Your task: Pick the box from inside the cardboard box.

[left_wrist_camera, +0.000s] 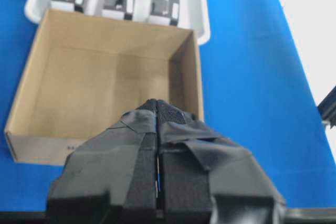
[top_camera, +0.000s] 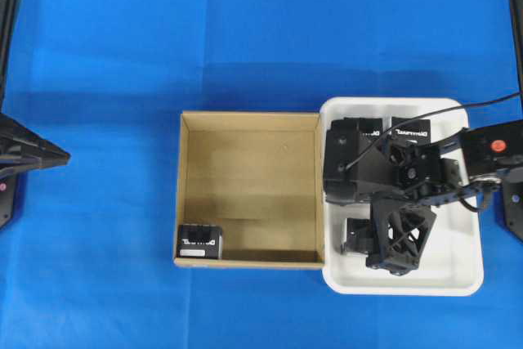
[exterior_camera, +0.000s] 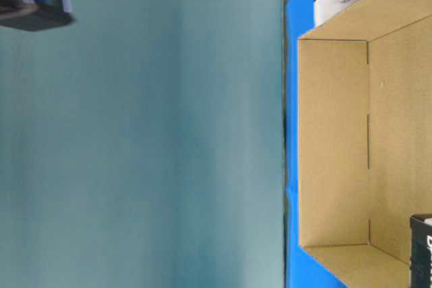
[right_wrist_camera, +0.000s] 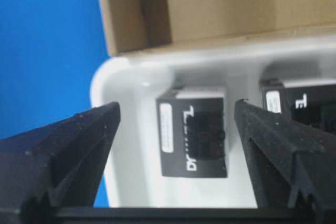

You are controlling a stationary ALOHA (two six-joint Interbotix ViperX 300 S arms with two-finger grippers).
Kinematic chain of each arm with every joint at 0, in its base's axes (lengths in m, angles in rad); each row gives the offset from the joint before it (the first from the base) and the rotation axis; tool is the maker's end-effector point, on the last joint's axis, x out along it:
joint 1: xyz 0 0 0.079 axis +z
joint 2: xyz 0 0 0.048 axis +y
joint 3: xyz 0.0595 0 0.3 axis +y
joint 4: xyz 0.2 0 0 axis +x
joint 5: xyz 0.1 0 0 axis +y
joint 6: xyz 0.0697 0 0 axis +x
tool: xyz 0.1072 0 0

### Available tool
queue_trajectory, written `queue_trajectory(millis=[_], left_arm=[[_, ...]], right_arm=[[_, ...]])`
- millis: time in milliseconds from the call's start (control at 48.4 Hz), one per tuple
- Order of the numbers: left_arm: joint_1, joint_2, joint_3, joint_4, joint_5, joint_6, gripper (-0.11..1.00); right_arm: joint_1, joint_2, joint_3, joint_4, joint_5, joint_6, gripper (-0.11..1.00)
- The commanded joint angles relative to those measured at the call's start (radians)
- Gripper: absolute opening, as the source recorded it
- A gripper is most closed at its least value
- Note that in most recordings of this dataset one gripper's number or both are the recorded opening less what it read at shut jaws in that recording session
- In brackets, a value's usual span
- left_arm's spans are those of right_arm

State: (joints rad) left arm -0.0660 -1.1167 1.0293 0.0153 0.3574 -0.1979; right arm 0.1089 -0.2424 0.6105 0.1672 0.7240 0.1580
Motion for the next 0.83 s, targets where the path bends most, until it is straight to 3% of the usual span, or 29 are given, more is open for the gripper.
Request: queue_trajectory(millis=[0, 806], left_arm=[[-0.002, 0.006, -0.023, 0.003, -0.005, -0.003, -0.06], [-0.002, 0.003, -0.025, 0.003, -0.006, 0.0, -0.06]], right_arm=[[-0.008, -0.026, -0.029, -0.002, 0.005, -0.002, 0.92], [-0.028, -0.193, -0.012, -0.031, -0.021, 0.0, 0.91]])
